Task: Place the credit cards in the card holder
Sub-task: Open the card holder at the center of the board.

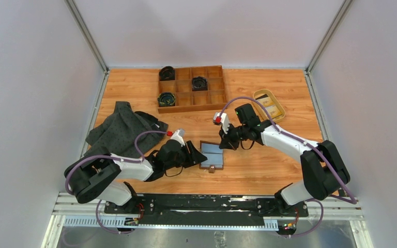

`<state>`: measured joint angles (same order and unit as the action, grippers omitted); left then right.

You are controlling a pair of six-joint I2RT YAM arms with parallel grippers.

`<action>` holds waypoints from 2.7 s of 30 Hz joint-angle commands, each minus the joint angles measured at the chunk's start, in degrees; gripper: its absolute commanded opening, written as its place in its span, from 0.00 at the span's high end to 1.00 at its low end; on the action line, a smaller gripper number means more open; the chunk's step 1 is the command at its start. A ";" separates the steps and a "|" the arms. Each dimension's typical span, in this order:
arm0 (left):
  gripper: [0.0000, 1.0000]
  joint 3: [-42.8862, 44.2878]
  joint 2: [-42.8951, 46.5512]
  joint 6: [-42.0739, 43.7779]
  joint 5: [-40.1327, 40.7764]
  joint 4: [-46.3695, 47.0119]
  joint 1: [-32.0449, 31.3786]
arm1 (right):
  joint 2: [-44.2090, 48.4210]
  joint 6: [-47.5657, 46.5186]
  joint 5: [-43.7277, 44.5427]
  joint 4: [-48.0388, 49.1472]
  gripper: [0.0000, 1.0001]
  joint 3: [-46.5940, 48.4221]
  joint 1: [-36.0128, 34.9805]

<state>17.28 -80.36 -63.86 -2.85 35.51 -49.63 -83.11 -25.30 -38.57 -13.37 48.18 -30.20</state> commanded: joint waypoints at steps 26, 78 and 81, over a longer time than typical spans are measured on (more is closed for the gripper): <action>0.50 1.90 -0.01 2.70 1.14 -3.47 0.06 | -0.65 -0.95 -1.31 -1.74 0.99 0.60 0.53; 0.59 7.60 -1.59 6.04 0.84 -3.14 1.21 | -0.56 -2.16 -6.25 -4.85 0.75 2.11 0.54; 0.59 7.74 -2.33 5.85 0.55 -2.31 1.62 | 0.39 -1.81 -6.08 -4.99 0.66 2.26 0.65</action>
<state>23.79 -81.30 -57.69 -3.64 31.16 -48.71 -83.77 -27.59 -42.96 -16.19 49.01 -29.89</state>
